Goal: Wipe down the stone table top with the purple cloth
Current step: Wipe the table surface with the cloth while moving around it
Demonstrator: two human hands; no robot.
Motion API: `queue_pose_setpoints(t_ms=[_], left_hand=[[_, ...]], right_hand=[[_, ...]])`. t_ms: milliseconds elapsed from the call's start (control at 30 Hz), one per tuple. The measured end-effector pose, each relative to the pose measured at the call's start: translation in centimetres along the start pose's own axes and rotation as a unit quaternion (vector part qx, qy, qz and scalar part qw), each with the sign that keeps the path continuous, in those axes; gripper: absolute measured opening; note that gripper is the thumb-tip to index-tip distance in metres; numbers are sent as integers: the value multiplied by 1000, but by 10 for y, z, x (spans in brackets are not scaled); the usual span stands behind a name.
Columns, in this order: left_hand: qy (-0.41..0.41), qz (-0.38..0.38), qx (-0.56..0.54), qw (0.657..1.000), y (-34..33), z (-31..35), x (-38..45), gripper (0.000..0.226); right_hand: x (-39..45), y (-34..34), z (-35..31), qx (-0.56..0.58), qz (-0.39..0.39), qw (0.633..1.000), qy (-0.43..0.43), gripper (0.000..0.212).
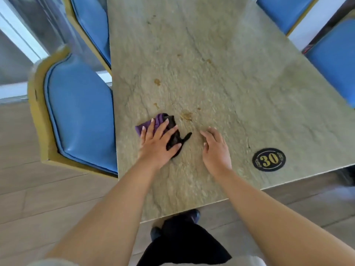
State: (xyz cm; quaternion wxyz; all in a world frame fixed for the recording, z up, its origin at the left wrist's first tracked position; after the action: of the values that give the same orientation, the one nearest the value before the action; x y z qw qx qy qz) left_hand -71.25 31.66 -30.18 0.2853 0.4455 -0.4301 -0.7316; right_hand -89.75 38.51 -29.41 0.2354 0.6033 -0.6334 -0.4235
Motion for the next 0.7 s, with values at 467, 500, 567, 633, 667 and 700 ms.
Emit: queue_pose_setpoints(t_ms=[467, 500, 567, 633, 667, 700], left_hand=[[-261, -51, 111, 958, 36, 32, 100, 58], [-194, -41, 86, 976, 46, 30, 119, 58], [-68, -30, 34, 997, 59, 37, 142, 56], [-1, 0, 13, 1000, 59, 56, 145, 57], [-9, 22, 20, 1000, 53, 67, 138, 57], [-55, 42, 31, 997, 45, 77, 128, 58]], right_hand=[[84, 44, 47, 12, 53, 994, -90, 47], [87, 46, 50, 9, 50, 995, -86, 46], [95, 51, 54, -1, 43, 996, -77, 45], [102, 59, 57, -16, 42, 996, -76, 44], [105, 65, 60, -23, 47, 995, -85, 44], [109, 71, 64, -32, 52, 993, -101, 44]])
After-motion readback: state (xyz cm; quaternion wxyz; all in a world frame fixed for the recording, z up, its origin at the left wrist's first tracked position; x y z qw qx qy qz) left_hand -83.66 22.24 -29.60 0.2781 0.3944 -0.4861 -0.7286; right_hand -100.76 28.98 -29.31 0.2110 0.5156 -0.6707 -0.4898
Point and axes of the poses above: each hand's wrist, its own x-axis towards the middle knuckle, its own y-axis out of the back of the hand, z = x × y, the point moved 3 cm from there along x, towards the middle knuckle, and after that the axes turned 15 degrees about -z, right-handed, at the moved point
